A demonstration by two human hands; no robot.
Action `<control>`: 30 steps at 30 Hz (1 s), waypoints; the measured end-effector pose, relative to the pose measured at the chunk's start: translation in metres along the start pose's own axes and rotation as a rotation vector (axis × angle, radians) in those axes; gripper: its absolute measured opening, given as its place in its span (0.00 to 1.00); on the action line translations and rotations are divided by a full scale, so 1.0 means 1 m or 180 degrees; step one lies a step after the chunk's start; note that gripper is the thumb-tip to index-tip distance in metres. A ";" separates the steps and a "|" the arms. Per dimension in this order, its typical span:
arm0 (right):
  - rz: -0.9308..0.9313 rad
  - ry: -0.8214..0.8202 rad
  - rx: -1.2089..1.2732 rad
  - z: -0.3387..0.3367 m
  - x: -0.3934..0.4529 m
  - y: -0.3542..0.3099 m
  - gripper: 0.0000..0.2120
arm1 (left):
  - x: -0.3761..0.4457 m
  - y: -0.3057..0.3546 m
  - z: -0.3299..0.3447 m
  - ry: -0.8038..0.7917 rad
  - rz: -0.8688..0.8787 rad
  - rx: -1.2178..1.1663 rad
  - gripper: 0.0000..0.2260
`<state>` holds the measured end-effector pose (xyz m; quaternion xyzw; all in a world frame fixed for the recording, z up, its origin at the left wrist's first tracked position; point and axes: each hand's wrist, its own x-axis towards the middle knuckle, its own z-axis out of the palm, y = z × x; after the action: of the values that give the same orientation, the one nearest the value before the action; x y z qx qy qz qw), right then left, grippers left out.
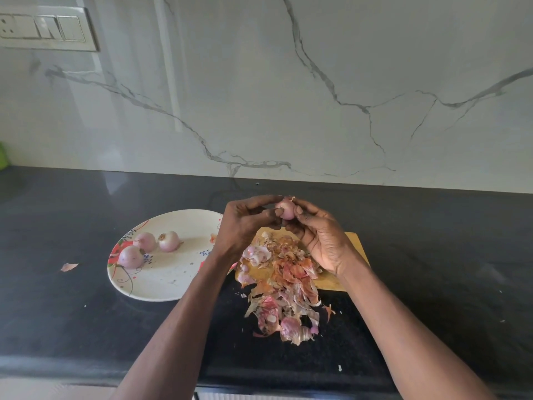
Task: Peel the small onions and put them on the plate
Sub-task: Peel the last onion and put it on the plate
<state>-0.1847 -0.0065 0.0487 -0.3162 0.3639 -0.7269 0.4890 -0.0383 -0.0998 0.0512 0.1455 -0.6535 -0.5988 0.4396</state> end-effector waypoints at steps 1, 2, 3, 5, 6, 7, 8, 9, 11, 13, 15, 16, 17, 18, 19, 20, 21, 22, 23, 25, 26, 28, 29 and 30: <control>0.0007 0.0000 0.0042 0.000 0.000 0.000 0.17 | 0.000 0.001 0.000 -0.0026 -0.0098 -0.0149 0.13; 0.0017 -0.0003 0.0082 0.001 -0.001 -0.001 0.16 | 0.001 0.001 -0.001 -0.0054 -0.0200 -0.0319 0.13; 0.0028 -0.0005 0.0119 0.002 -0.001 -0.002 0.14 | 0.001 0.002 -0.001 -0.0070 -0.0292 -0.0471 0.13; 0.0046 0.0002 0.0182 0.002 -0.002 -0.002 0.12 | 0.003 0.002 -0.002 -0.0078 -0.0433 -0.0695 0.14; 0.0054 0.0008 0.0207 0.003 -0.003 -0.002 0.12 | 0.003 0.002 -0.001 -0.0077 -0.0486 -0.0780 0.14; 0.0057 0.0009 0.0229 0.003 -0.003 -0.002 0.11 | 0.003 0.002 -0.001 -0.0069 -0.0533 -0.0847 0.14; 0.0056 0.0010 0.0244 0.003 -0.004 -0.002 0.11 | 0.003 0.003 0.000 -0.0055 -0.0578 -0.0907 0.14; 0.0060 0.0013 0.0252 0.003 -0.004 -0.002 0.11 | 0.003 0.003 0.001 -0.0034 -0.0620 -0.0957 0.14; 0.0072 0.0025 0.0277 0.004 -0.004 -0.002 0.11 | 0.003 0.002 0.002 0.0010 -0.0674 -0.1026 0.13; 0.0069 0.0045 0.0306 0.005 -0.004 -0.001 0.10 | 0.004 0.001 0.002 0.0051 -0.0656 -0.1024 0.11; 0.0066 0.0060 0.0299 0.005 -0.004 0.000 0.11 | 0.004 0.000 0.002 0.0060 -0.0596 -0.0979 0.10; 0.0060 0.0063 0.0276 0.005 -0.003 0.000 0.12 | 0.003 0.000 0.003 0.0060 -0.0574 -0.0965 0.09; 0.0051 0.0069 0.0247 0.005 -0.003 0.000 0.14 | 0.003 0.000 0.003 0.0065 -0.0559 -0.0953 0.09; 0.0037 0.0076 0.0210 0.005 -0.003 0.001 0.14 | 0.003 0.000 0.004 0.0079 -0.0548 -0.0945 0.08; 0.0022 0.0085 0.0161 0.005 -0.002 0.002 0.15 | 0.003 0.000 0.005 0.0100 -0.0543 -0.0942 0.08; 0.0008 0.0091 0.0106 0.004 -0.002 0.002 0.16 | 0.003 -0.001 0.005 0.0122 -0.0549 -0.0947 0.07; -0.0006 0.0097 0.0050 0.004 -0.002 0.003 0.17 | 0.003 -0.001 0.005 0.0151 -0.0561 -0.0954 0.06; -0.0020 0.0100 0.0002 0.004 -0.002 0.004 0.17 | 0.003 -0.002 0.005 0.0188 -0.0569 -0.0952 0.06; -0.0039 0.0102 -0.0036 0.004 -0.001 0.004 0.18 | 0.004 -0.003 0.006 0.0231 -0.0572 -0.0934 0.05; -0.0062 0.0116 -0.0075 0.003 -0.001 0.005 0.19 | 0.004 -0.005 0.006 0.0329 -0.0582 -0.0875 0.04; -0.0064 0.0122 -0.0105 0.003 -0.001 0.005 0.19 | 0.004 -0.007 0.006 0.0388 -0.0571 -0.0829 0.03; -0.0050 0.0115 -0.0221 0.004 -0.001 0.008 0.18 | 0.004 -0.010 0.007 0.0524 -0.0517 -0.0649 0.03; -0.0034 0.0105 -0.0276 0.006 -0.001 0.009 0.18 | 0.004 -0.011 0.006 0.0590 -0.0507 -0.0547 0.04; -0.0014 0.0103 -0.0298 0.007 -0.001 0.010 0.17 | 0.004 -0.012 0.005 0.0634 -0.0515 -0.0461 0.06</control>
<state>-0.1742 -0.0100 0.0434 -0.3278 0.4047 -0.7152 0.4661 -0.0482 -0.1025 0.0423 0.2243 -0.5478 -0.6605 0.4618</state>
